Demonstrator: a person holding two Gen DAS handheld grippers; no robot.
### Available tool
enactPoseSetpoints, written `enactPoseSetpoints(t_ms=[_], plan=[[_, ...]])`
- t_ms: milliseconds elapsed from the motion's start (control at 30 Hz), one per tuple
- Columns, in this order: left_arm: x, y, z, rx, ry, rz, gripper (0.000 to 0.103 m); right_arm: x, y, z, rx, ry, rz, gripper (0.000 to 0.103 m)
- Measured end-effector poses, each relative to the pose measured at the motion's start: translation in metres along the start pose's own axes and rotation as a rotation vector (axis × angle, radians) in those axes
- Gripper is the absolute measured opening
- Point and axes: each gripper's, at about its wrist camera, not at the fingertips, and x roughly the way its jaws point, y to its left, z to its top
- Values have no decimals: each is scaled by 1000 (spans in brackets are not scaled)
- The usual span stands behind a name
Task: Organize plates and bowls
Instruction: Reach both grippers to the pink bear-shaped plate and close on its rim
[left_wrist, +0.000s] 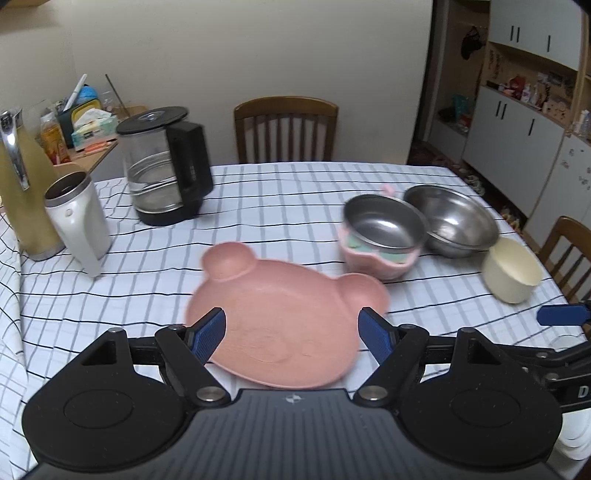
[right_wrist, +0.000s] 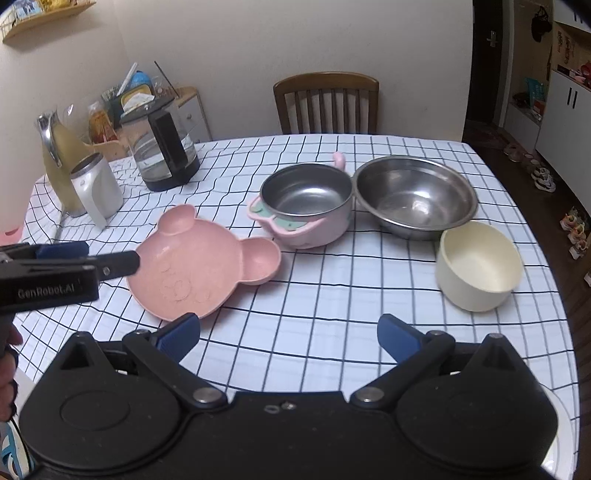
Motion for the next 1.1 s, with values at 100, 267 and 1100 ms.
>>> enactPoseSetpoints(t_ms=[100,267,1100], plan=[[17,19,4,-1,16,27,79,15,8,5,6,17,0,102],[55,49,13,-11,65,61,79,46,20,11,21,65,-2,98],[157,92,20,-57,257,47,51,153,49,21,127,267,-19,50]])
